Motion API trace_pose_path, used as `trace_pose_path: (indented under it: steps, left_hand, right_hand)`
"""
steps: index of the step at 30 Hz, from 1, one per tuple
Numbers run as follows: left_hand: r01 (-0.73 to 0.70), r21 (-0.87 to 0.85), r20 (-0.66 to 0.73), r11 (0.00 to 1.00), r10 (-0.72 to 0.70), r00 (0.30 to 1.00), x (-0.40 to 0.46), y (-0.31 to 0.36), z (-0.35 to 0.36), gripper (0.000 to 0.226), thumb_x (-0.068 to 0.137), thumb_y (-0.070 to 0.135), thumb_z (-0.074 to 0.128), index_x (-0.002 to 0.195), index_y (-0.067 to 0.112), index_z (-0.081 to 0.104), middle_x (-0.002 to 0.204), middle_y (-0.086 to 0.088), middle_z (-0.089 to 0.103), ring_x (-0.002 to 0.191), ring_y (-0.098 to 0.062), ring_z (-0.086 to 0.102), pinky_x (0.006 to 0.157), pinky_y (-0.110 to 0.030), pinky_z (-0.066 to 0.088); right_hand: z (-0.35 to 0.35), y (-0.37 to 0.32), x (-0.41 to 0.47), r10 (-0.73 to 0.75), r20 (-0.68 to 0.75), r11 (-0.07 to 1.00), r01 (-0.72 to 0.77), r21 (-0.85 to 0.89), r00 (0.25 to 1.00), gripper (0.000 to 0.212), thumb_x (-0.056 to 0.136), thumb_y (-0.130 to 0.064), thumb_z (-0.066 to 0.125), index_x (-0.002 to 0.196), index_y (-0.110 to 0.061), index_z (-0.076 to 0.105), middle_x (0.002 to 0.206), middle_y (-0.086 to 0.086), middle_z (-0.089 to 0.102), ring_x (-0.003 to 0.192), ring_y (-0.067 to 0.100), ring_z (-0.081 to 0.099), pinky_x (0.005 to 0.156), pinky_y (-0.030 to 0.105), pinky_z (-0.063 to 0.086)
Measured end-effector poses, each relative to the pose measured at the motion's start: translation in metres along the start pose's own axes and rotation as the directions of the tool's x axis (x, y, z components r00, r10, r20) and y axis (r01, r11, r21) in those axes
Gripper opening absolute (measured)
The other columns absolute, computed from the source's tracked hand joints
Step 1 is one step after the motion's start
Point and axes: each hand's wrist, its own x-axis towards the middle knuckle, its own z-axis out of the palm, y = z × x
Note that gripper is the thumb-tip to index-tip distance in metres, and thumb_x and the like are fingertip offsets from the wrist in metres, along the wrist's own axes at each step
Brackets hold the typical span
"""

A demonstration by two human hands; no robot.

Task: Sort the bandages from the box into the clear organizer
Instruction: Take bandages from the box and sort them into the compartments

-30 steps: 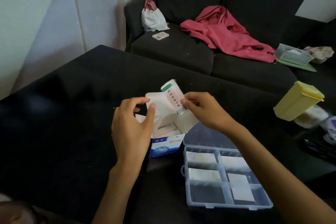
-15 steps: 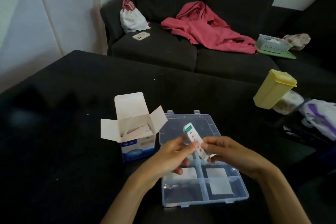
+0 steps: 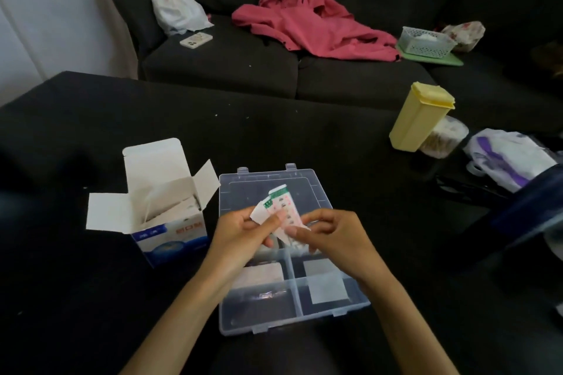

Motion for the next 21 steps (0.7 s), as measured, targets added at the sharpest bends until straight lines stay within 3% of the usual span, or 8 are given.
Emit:
trace_pose_path:
  steps: [4,8,11,15,18,21]
  left_hand:
    - [0.091,-0.138,0.135,0.986,-0.072,0.988,0.0,0.004,-0.001,0.009,0.088,0.025,0.062,0.095,0.03,0.063,0.079,0.004,0.073,0.051,-0.002,0.055,0.043,-0.011,0.034]
    - [0.035,-0.081,0.035,0.996,-0.032,0.999,0.002,0.003,-0.001,0.008,0.089,0.024,0.061,0.095,0.028,0.065,0.079,-0.004,0.071,0.049,0.0,0.054,0.045,-0.011,0.039]
    - [0.009,-0.06,-0.003,0.998,-0.01,1.0,0.005,0.002,-0.003,0.008,0.088,0.021,0.063,0.093,0.027,0.065,0.076,0.0,0.07,0.049,0.004,0.058,0.044,-0.009,0.04]
    - [-0.001,-0.024,-0.034,1.0,0.0,0.999,0.009,-0.002,-0.004,0.017,0.087,0.021,0.065,0.104,0.02,0.065,0.075,0.008,0.07,0.054,0.003,0.062,0.046,-0.01,0.043]
    - [-0.005,-0.031,-0.041,1.0,0.003,0.999,0.01,-0.004,-0.002,0.017,0.086,0.023,0.066,0.103,0.021,0.065,0.063,0.015,0.068,0.054,0.003,0.063,0.045,-0.008,0.043]
    - [-0.016,-0.041,-0.061,0.999,0.013,0.998,0.009,-0.005,0.001,0.018,0.084,0.024,0.068,0.102,0.018,0.067,0.065,0.014,0.067,0.054,0.002,0.063,0.045,-0.008,0.044]
  right_hand:
    - [-0.005,0.0,0.002,0.102,0.021,0.984,-0.104,0.148,0.995,0.016,0.084,-0.03,0.066,0.09,-0.015,0.07,0.073,-0.008,0.07,0.054,0.002,0.057,0.052,0.013,0.044]
    - [-0.005,0.002,0.003,0.141,0.042,0.979,-0.145,0.144,0.989,0.015,0.084,-0.032,0.065,0.09,-0.02,0.072,0.08,-0.009,0.071,0.062,0.002,0.057,0.057,0.015,0.044]
    - [-0.004,0.004,0.003,0.122,0.017,0.985,-0.123,0.122,0.992,0.013,0.086,-0.032,0.062,0.087,-0.023,0.071,0.08,-0.011,0.071,0.069,0.003,0.059,0.061,0.016,0.046]
    - [0.0,0.003,0.002,0.081,0.047,0.992,-0.085,0.091,0.996,0.015,0.091,-0.028,0.056,0.089,-0.023,0.07,0.083,-0.01,0.07,0.063,0.003,0.059,0.056,0.012,0.046]
    - [0.001,0.003,0.001,0.058,0.059,0.997,-0.061,0.05,0.997,0.012,0.09,-0.025,0.057,0.087,-0.025,0.069,0.081,-0.012,0.068,0.057,-0.001,0.059,0.054,0.009,0.045]
    - [0.004,0.004,0.001,0.033,-0.002,0.995,-0.032,0.096,0.999,0.01,0.087,-0.023,0.061,0.088,-0.021,0.071,0.078,-0.012,0.069,0.058,-0.006,0.061,0.05,0.007,0.043]
